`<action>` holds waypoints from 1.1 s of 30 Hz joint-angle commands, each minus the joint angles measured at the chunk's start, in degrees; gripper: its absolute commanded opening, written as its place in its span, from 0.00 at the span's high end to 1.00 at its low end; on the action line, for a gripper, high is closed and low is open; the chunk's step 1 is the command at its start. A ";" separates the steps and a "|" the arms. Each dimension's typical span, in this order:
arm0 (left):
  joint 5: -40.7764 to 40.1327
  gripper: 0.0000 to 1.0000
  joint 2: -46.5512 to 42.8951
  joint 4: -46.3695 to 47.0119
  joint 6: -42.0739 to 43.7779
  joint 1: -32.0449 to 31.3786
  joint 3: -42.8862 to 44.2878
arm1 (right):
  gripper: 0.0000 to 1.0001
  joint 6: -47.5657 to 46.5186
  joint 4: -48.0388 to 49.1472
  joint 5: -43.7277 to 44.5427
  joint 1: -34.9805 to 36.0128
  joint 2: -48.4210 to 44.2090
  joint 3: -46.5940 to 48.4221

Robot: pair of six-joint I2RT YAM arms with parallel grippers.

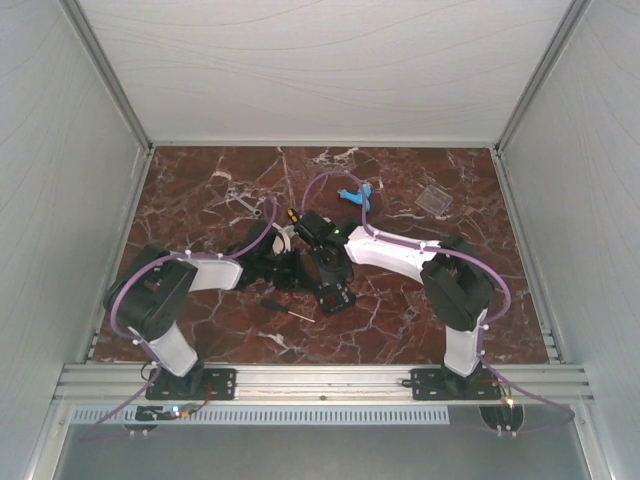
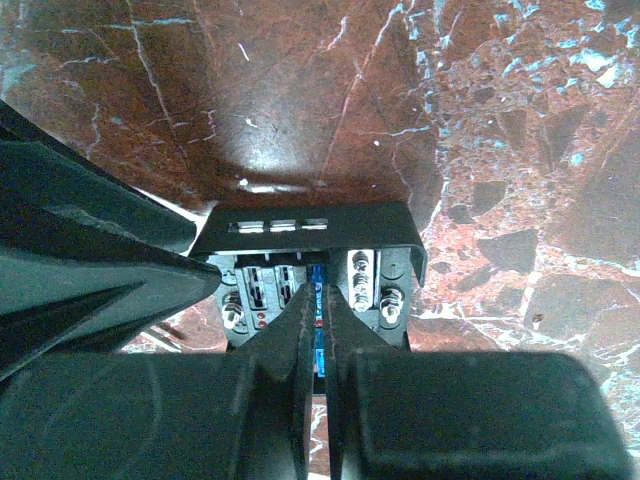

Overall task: Snap on the fuse box
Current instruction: Install the fuse at the fuse box base, then pick up the fuse from the center of the board.

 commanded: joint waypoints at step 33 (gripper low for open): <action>-27.64 0.37 -19.04 -17.09 10.39 -2.51 -1.21 | 0.15 -8.42 31.73 6.31 -5.41 -42.89 -35.49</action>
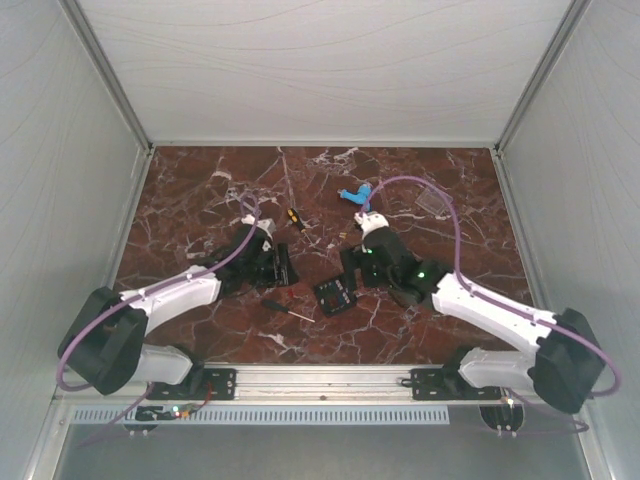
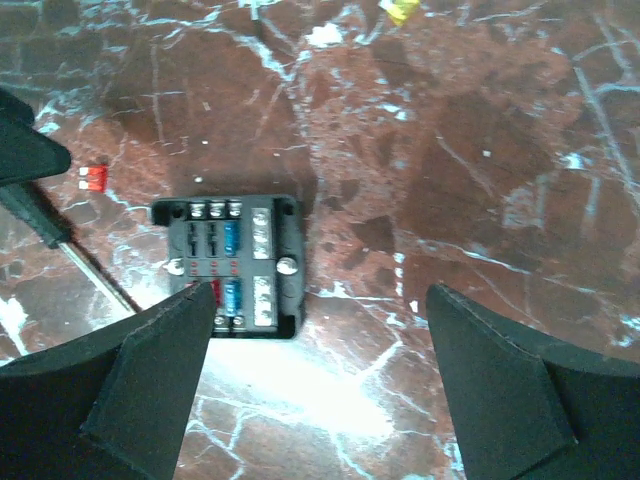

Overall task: Snap on the fuse box
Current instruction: Pick up the fuse from the center of the board.

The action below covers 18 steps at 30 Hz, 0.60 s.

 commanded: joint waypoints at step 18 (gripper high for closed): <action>-0.08 0.48 12.21 0.21 2.63 -5.44 5.03 | 0.02 -0.85 15.95 -0.91 -6.48 -8.73 -14.69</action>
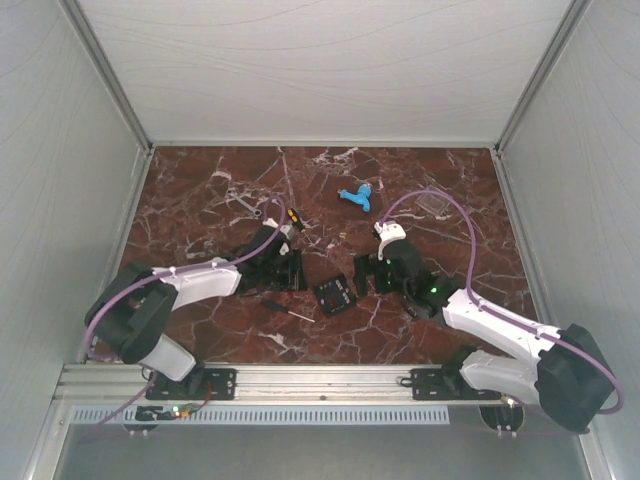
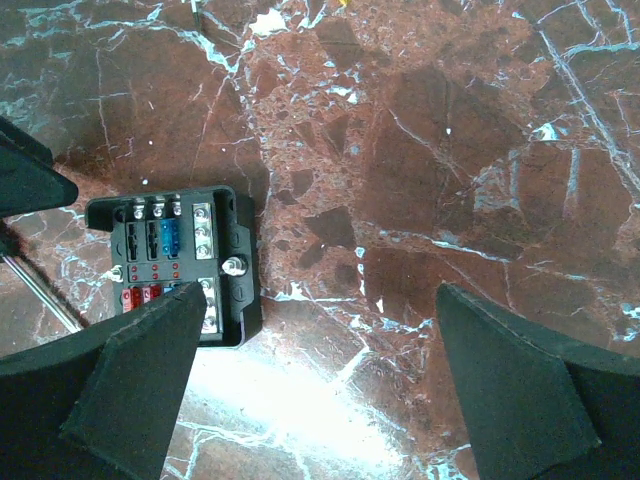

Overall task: Snap on the fuse box
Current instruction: Pick up the fuse from the center of the board.

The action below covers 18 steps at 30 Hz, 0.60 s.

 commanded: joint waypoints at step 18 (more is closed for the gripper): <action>-8.71 0.49 -3.12 -11.40 -4.50 -5.05 -0.42 | 0.02 -0.08 2.66 1.46 -0.19 0.62 0.73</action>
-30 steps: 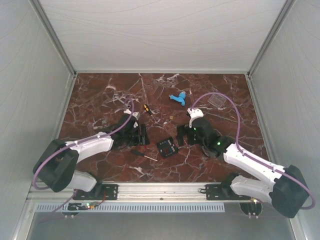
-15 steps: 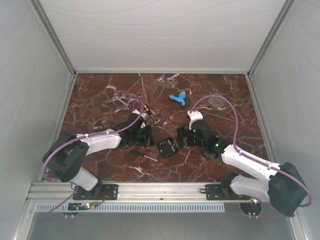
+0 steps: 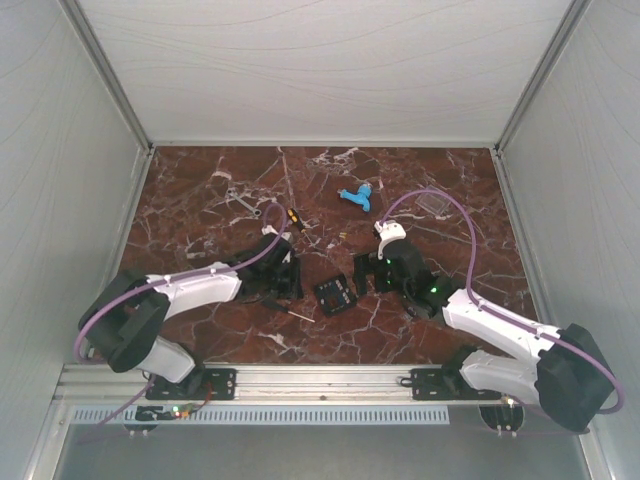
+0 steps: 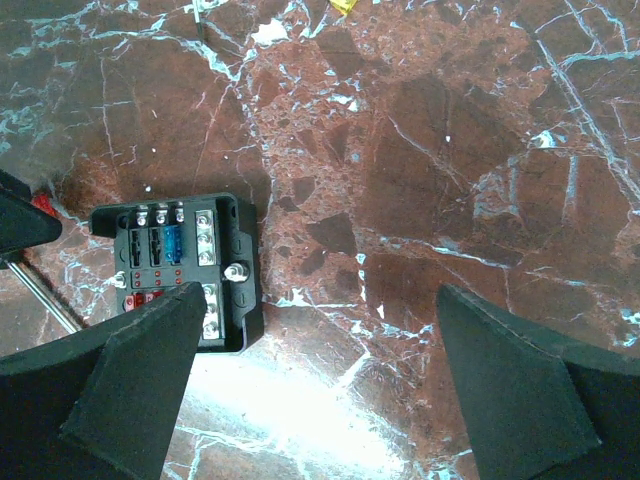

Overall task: Snap on the fuse box
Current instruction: Pick up the fuse from the center of the board.

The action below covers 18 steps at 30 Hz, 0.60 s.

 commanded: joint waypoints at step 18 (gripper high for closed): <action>-16.34 0.64 5.05 -11.35 -0.60 -10.39 4.01 | 0.02 -0.25 1.35 0.54 -0.20 1.85 1.47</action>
